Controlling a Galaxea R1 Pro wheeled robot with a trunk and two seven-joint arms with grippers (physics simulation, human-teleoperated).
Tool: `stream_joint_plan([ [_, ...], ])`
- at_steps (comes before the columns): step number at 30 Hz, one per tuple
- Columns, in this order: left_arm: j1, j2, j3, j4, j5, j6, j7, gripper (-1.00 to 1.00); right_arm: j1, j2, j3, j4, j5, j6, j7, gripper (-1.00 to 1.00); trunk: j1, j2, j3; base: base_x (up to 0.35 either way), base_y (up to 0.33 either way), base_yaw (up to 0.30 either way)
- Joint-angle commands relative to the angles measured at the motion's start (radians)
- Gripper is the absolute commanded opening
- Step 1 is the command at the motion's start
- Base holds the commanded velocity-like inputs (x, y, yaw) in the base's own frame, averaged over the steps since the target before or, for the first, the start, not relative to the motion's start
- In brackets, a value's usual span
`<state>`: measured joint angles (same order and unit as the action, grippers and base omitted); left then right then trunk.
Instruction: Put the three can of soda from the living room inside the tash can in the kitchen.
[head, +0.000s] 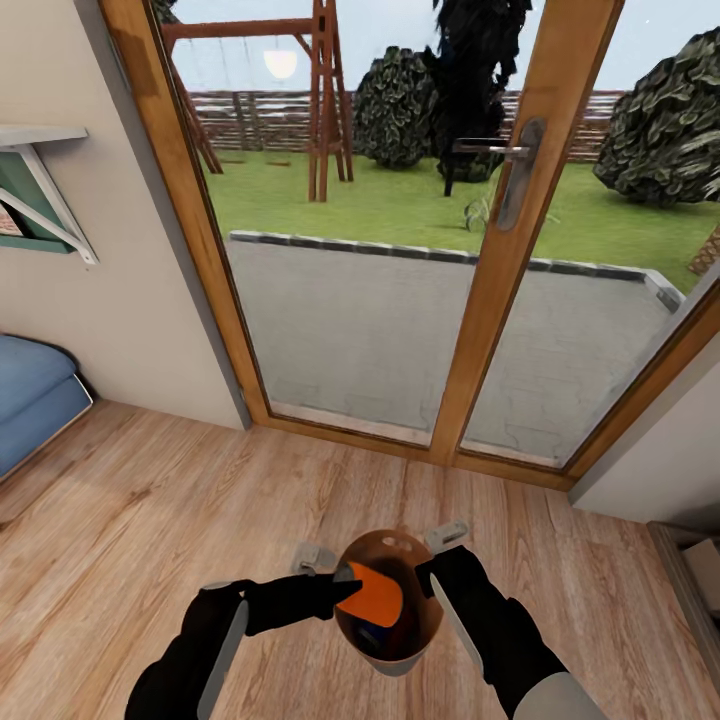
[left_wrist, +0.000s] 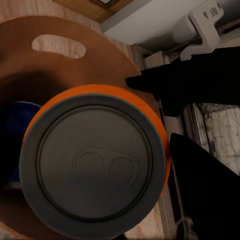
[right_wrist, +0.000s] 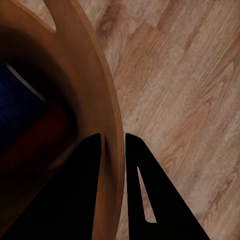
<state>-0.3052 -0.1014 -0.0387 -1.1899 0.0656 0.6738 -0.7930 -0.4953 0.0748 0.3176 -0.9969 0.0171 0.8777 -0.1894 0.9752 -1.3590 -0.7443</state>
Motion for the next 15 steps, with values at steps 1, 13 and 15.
stream_joint_plan([
  [1, 0.000, 0.000, -0.002, 0.001, 0.000, -0.001, 0.001, -1.00, 0.000, 0.000, 0.000, 0.000, -0.012, -0.002, 0.005, -1.00, 0.000, 0.000, 0.000, 0.000, 0.000, 0.000],
  [13, 0.000, -0.001, -0.007, 0.007, -0.001, -0.002, 0.005, 1.00, 0.000, 0.000, 0.000, 0.000, -0.012, -0.002, 0.005, -1.00, 0.000, 0.000, 0.000, 0.000, 0.000, 0.000],
  [15, 0.000, 0.000, -0.007, 0.007, -0.001, -0.002, 0.005, 1.00, 0.000, 0.000, 0.000, 0.000, -0.012, -0.002, 0.005, -1.00, 0.000, 0.000, 0.000, 0.000, 0.000, 0.000],
])
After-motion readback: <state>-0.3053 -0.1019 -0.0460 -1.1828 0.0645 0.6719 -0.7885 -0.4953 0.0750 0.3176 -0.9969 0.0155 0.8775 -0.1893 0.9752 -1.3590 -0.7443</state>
